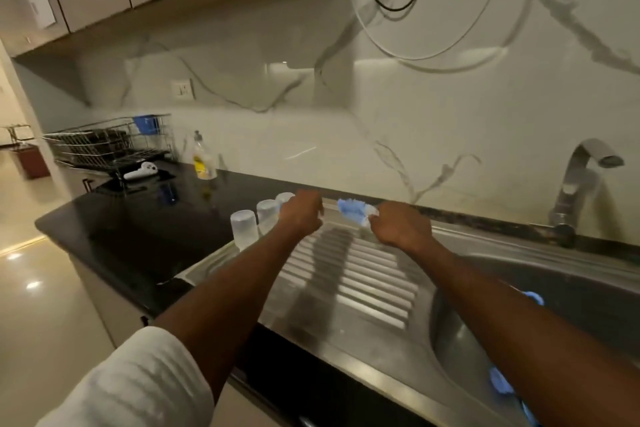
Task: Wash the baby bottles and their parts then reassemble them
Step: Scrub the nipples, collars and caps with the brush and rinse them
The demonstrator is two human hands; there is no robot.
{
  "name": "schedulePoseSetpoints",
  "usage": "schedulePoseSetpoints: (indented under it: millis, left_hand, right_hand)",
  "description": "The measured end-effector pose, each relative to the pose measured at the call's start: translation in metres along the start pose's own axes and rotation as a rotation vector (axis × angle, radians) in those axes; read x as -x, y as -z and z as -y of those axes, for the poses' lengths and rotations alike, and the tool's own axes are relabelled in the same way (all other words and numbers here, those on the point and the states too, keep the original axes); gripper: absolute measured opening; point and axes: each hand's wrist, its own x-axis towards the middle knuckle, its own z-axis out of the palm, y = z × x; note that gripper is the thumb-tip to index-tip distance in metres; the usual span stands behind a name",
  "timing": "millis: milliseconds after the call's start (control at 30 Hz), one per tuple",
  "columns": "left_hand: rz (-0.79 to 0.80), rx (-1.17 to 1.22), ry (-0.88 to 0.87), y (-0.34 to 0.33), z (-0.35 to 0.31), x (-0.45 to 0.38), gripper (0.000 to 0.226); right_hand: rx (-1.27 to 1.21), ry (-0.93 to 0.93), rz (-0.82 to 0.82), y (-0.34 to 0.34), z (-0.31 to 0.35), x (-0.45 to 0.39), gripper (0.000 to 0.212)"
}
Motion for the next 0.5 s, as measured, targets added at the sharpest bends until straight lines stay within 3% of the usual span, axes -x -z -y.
schedulePoseSetpoints:
  millis: [500]
  left_hand:
    - [0.003, -0.366, 0.021, -0.031, 0.017, -0.022, 0.033]
  right_hand:
    - [0.065, -0.017, -0.027, -0.060, 0.019, -0.038, 0.044]
